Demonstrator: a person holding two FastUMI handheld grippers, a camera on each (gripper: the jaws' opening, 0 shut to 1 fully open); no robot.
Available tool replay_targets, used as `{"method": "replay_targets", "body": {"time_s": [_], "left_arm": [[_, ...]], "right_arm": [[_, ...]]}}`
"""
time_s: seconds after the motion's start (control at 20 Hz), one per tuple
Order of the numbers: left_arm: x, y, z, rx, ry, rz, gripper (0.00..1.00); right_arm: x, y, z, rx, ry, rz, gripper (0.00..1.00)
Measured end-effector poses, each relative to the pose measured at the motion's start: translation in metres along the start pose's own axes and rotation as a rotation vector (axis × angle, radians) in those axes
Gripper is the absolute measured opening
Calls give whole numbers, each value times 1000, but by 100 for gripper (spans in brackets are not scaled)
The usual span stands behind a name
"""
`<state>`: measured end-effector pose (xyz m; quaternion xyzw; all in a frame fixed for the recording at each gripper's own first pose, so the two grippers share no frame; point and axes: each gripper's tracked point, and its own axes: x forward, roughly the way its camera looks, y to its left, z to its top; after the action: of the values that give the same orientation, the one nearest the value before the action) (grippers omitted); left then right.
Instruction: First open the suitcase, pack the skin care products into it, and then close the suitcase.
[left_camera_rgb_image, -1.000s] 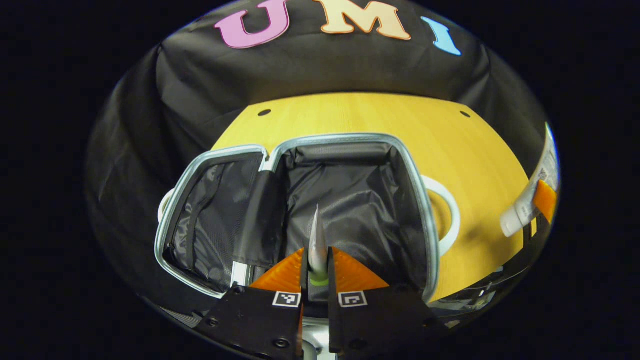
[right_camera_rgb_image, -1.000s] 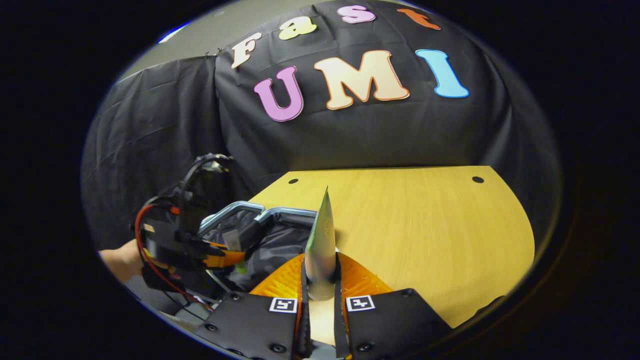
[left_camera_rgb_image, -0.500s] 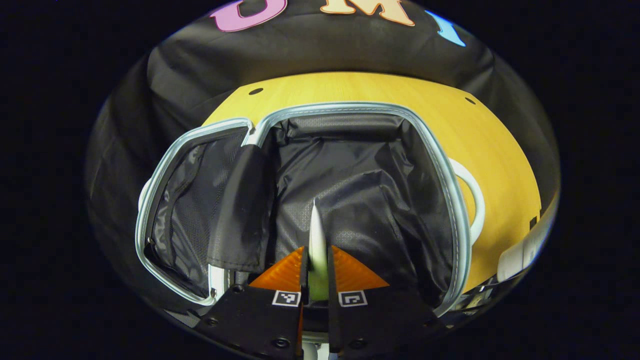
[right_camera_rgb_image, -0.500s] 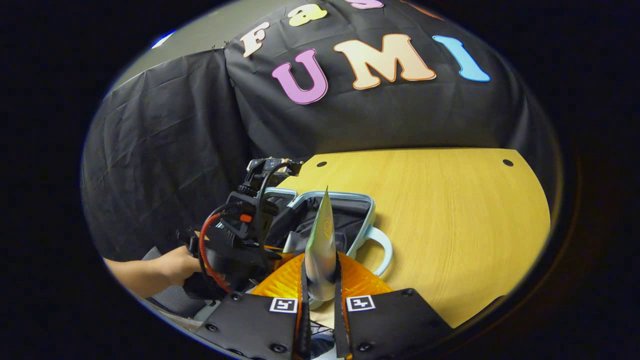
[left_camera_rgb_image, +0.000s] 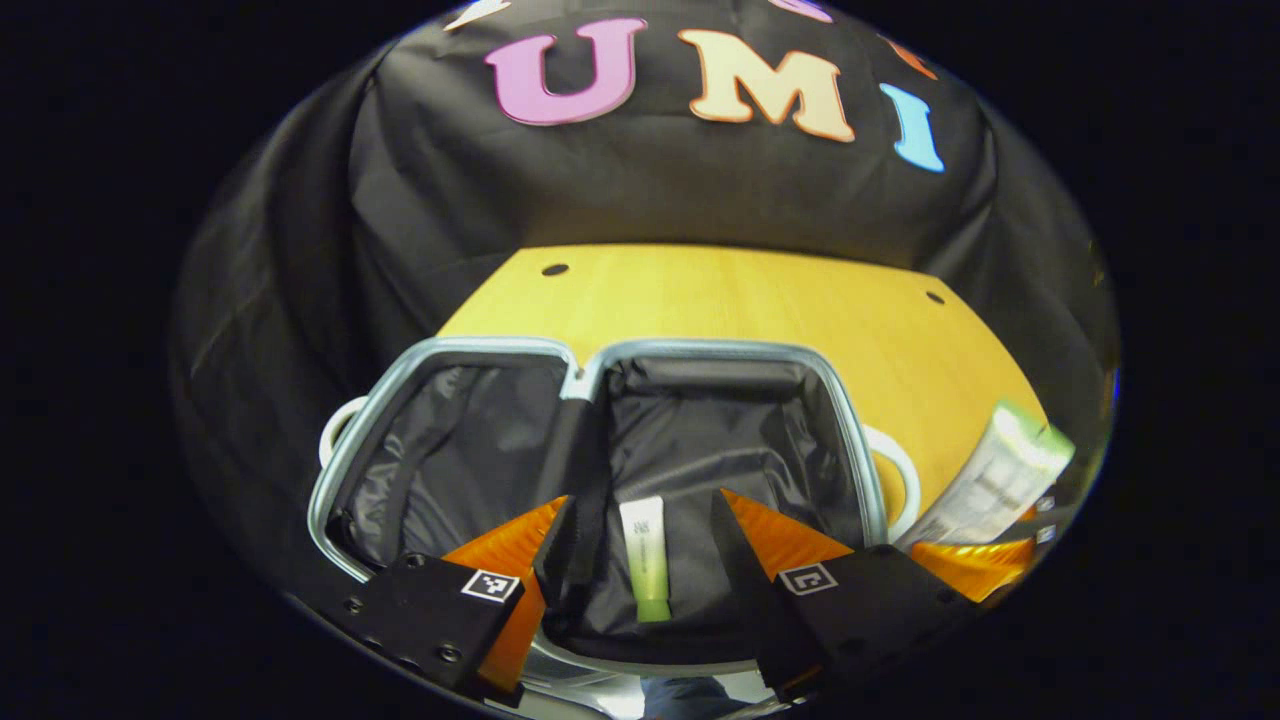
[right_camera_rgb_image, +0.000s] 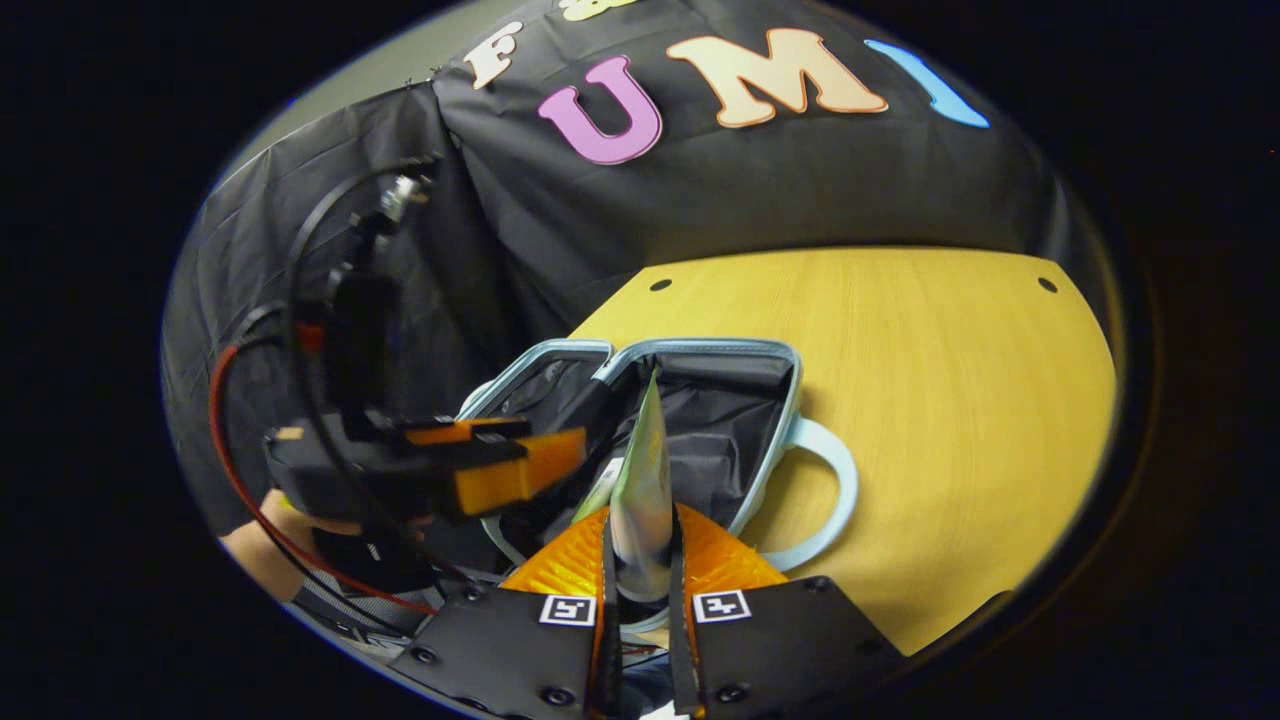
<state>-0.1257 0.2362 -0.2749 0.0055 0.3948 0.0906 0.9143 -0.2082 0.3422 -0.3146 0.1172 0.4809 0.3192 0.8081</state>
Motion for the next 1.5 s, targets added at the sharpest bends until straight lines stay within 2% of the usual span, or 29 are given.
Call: {"method": "replay_targets", "body": {"time_s": [0.1,0.35,0.45,0.6,0.7,0.75,0.85,0.9,1.0,1.25,1.5], "left_arm": [[-9,23,15,-31,-44,27,78],[-22,101,18,-79,-67,126,79],[-26,139,11,-110,-50,167,79],[-27,194,4,-158,-46,232,80],[-27,225,2,-177,-49,256,81],[-26,240,1,-181,-49,269,81],[-23,271,1,-182,-54,298,81],[-23,286,2,-182,-55,312,81],[-16,307,7,-192,-54,331,82],[10,346,8,-212,-28,339,82],[52,348,-8,-203,80,240,82]], "right_arm": [[13,1,-12,10,37,-17,21],[40,-10,-38,41,100,-135,23],[46,-10,-37,57,94,-162,23],[52,-8,-33,64,74,-211,29],[57,-11,-28,60,38,-258,27],[53,-8,-24,68,24,-272,43],[52,-4,-17,77,-7,-287,65],[50,-2,-12,68,-25,-298,83],[43,0,-1,53,-62,-315,97],[17,1,39,27,-199,-340,97],[-16,-23,64,-5,-266,-425,98]]}}
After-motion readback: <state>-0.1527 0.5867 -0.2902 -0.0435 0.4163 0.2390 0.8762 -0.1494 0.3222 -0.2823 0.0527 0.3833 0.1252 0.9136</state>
